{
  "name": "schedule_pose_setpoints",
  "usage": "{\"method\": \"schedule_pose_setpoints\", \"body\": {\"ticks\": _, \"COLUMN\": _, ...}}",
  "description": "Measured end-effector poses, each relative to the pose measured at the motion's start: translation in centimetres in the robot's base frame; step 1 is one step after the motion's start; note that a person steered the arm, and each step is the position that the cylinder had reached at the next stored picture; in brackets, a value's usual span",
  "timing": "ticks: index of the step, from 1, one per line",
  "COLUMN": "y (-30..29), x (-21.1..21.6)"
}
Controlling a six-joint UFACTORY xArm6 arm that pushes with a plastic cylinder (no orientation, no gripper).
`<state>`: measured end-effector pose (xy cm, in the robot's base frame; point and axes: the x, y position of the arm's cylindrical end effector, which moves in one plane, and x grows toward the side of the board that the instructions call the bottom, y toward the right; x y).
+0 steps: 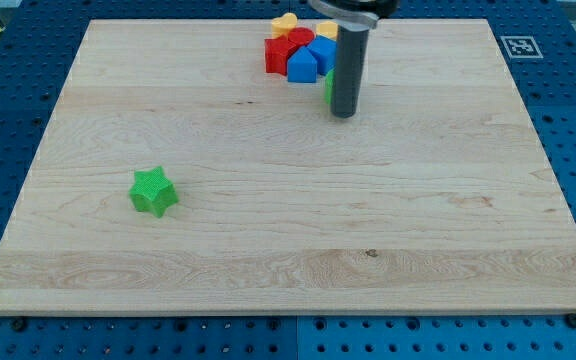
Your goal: Move the green circle to the bottom right of the blue triangle
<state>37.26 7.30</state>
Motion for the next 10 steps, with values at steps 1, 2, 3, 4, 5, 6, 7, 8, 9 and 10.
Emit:
{"method": "schedule_pose_setpoints", "body": {"ticks": 1, "y": 1.7, "x": -1.3}}
{"method": "schedule_pose_setpoints", "body": {"ticks": 2, "y": 3.0, "x": -3.2}}
{"method": "schedule_pose_setpoints", "body": {"ticks": 3, "y": 3.9, "x": -2.9}}
{"method": "schedule_pose_setpoints", "body": {"ticks": 4, "y": 5.7, "x": 1.3}}
{"method": "schedule_pose_setpoints", "body": {"ticks": 5, "y": 5.7, "x": 1.8}}
{"method": "schedule_pose_setpoints", "body": {"ticks": 6, "y": 5.1, "x": 0.8}}
{"method": "schedule_pose_setpoints", "body": {"ticks": 7, "y": 4.5, "x": -0.3}}
{"method": "schedule_pose_setpoints", "body": {"ticks": 8, "y": 3.1, "x": -0.3}}
{"method": "schedule_pose_setpoints", "body": {"ticks": 9, "y": 1.4, "x": -1.2}}
{"method": "schedule_pose_setpoints", "body": {"ticks": 10, "y": 0.6, "x": -3.5}}
